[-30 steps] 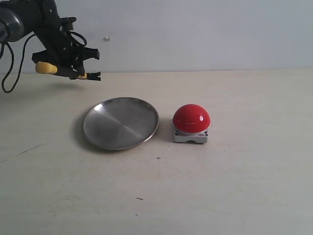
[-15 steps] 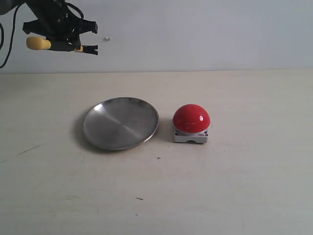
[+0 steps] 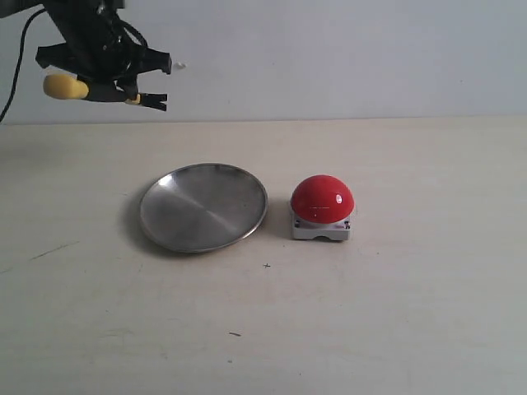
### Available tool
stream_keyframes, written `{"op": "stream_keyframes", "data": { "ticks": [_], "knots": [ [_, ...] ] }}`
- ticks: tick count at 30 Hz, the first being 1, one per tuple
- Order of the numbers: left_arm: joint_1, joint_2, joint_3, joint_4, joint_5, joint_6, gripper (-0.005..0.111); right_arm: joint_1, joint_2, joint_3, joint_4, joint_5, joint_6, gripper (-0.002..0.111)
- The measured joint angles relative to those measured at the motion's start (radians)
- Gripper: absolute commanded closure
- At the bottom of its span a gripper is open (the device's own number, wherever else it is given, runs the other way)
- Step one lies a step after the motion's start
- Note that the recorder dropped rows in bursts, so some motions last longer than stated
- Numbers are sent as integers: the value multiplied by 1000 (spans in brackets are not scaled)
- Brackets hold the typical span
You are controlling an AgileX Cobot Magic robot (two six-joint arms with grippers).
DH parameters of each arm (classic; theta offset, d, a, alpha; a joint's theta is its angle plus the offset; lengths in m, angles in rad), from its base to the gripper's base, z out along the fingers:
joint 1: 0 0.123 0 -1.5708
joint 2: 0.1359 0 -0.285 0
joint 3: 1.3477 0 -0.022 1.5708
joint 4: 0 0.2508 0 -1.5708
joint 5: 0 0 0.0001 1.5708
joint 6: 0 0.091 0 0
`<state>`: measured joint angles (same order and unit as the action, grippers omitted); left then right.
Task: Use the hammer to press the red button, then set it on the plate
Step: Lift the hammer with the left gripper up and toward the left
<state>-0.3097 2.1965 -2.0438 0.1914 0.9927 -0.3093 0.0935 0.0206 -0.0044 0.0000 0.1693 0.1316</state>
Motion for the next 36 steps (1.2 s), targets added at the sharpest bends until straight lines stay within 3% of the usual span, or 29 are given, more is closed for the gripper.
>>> {"op": "stream_keyframes", "data": {
  "ticks": [3,11,19,27,36],
  "knots": [
    [-1,-102,208,7,-148,-50,107,0,0,0,0,0,0,87],
    [-1,-448,795,15,-695,-137,107,0,0,0,0,0,0,87],
    [-1,-771,1195,21,-1116,-177,107,0,0,0,0,0,0,87],
    [-1,-1011,1442,-72,-1354,-188,107,0,0,0,0,0,0,87],
    [-2,-1116,1518,-91,-1401,-188,107,0,0,0,0,0,0,87]
  ]
}}
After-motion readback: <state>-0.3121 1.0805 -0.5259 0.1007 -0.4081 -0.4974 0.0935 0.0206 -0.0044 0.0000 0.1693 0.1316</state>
